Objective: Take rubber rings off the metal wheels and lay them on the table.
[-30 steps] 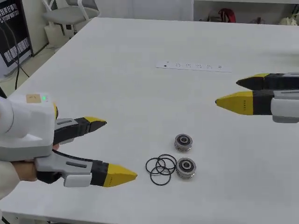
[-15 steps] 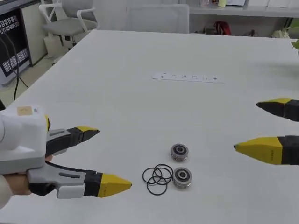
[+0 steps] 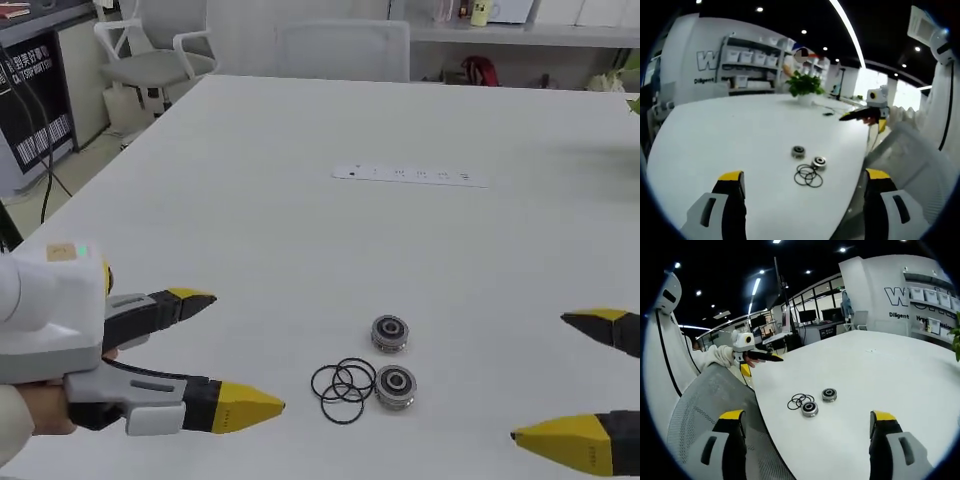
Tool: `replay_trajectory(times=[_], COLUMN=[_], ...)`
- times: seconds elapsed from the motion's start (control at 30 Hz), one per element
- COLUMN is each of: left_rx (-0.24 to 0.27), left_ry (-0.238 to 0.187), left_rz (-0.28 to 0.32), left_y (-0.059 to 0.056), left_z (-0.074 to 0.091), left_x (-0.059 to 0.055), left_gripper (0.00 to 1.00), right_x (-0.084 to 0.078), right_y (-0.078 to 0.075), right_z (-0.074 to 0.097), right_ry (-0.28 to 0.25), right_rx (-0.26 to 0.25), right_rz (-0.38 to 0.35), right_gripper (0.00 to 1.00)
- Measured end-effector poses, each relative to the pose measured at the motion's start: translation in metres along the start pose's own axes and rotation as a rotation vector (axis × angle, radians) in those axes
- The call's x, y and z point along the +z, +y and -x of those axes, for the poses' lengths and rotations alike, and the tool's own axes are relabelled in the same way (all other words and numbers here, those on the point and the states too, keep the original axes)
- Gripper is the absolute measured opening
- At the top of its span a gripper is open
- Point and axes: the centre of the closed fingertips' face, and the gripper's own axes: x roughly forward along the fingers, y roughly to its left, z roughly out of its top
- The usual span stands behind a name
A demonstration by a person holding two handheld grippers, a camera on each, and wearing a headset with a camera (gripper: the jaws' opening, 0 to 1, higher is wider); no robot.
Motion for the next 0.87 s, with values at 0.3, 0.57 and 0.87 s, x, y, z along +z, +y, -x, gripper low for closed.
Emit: replay_trajectory(times=[0.3,0.57,0.87], left_rx=[-0.005,0.004,0.016], left_ry=[0.010,0.004,0.008], left_rz=[0.022,0.050,0.067], left_y=[0.001,0.003,0.004], left_z=[0.000,0.002,0.004], left_x=[-0.007,-0.010,-0.015], left_gripper=[1.00,1.00,1.00], right_x=[-0.034,-0.056,-0.067], right_y=[0.002,0.008,0.011], right_z=[-0.003,-0.007,-0.010], right_ry=[0.056,0.104,0.136], right_rx=[-0.004,0.007,0.009], right_rz=[-0.069,-0.116,-0.129], right_gripper=[1.00,1.00,1.00])
